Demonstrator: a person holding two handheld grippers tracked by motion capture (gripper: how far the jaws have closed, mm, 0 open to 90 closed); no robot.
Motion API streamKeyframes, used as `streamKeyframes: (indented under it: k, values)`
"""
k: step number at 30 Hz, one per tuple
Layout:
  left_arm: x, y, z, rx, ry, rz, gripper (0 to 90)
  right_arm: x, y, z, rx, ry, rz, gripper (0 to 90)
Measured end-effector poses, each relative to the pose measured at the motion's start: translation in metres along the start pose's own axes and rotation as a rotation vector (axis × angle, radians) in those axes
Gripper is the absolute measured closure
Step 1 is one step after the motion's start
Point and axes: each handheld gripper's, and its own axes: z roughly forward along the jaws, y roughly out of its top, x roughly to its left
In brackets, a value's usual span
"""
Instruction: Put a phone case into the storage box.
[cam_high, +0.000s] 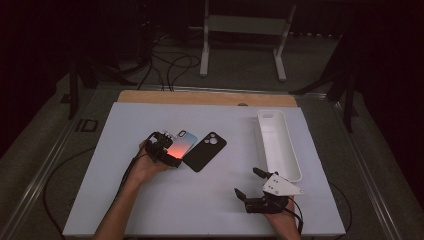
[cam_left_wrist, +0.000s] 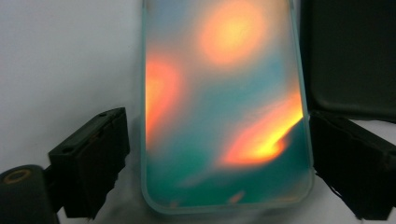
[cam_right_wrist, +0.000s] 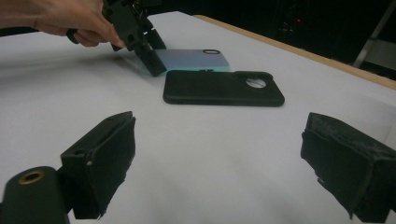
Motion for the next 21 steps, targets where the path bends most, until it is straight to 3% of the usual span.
streamKeyframes:
  k: [12,21]
  values:
    - [0.0044,0.0071,-0.002,0.05,-0.005,-0.003,16.7,0.0003,0.0,-0.0005,0.002,-0.001,-0.002,10.0]
    - [0.0048,0.0045,-0.0034,0.012,0.012,-0.025,17.4,0.0004,-0.0001,0.0002,0.004,0.0,-0.001,10.0]
